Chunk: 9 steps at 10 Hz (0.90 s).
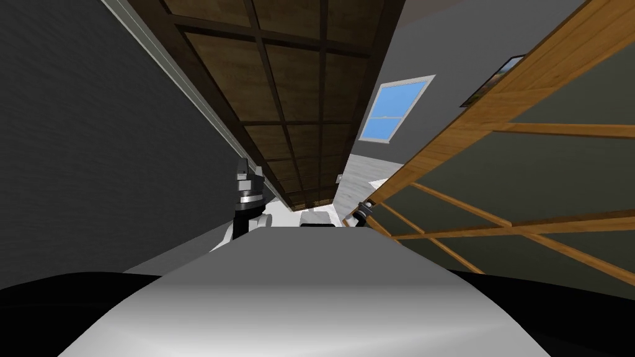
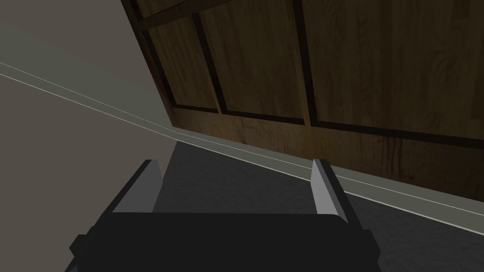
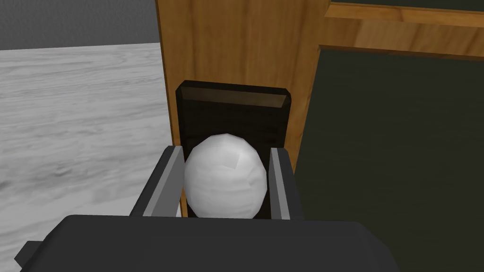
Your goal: Push the door open
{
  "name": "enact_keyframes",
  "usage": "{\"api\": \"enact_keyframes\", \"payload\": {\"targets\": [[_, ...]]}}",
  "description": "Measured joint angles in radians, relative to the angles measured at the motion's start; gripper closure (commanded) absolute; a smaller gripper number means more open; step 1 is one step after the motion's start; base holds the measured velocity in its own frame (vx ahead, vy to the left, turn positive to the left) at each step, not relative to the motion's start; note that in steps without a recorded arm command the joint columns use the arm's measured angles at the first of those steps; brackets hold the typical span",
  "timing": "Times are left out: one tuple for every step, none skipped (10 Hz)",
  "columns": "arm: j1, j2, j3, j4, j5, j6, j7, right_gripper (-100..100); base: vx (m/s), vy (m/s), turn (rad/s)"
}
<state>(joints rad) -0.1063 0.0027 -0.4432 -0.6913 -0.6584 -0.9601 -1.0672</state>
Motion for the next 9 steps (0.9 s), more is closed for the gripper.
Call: {"api": "enact_keyframes", "payload": {"targets": [[-0.004,0.000,-0.016,0.009,-0.002,-0.007,-0.004,100,0.044,-0.033,0.018],[-0.005,0.000,-0.023,0.012,-0.003,-0.009,-0.005,100,0.025,-0.017,0.004],[0.008,0.009,-0.026,-0.019,-0.004,0.001,0.004,100,0.067,-0.026,0.071],[0.011,0.015,-0.044,-0.029,-0.008,0.008,0.012,100,0.103,-0.049,0.062],[0.012,0.025,-0.063,-0.028,-0.010,0.002,0.017,100,0.089,-0.045,0.046],[0.003,0.021,-0.076,-0.006,-0.012,-0.012,0.012,100,0.084,-0.045,0.045],[0.007,0.026,-0.088,-0.006,-0.012,-0.021,0.008,100,0.075,-0.047,0.034],[0.005,0.028,-0.102,-0.007,-0.015,-0.022,0.011,100,0.087,-0.042,0.044],[0.001,0.030,-0.118,-0.003,-0.018,-0.024,0.014,100,0.116,-0.041,0.048]]}}
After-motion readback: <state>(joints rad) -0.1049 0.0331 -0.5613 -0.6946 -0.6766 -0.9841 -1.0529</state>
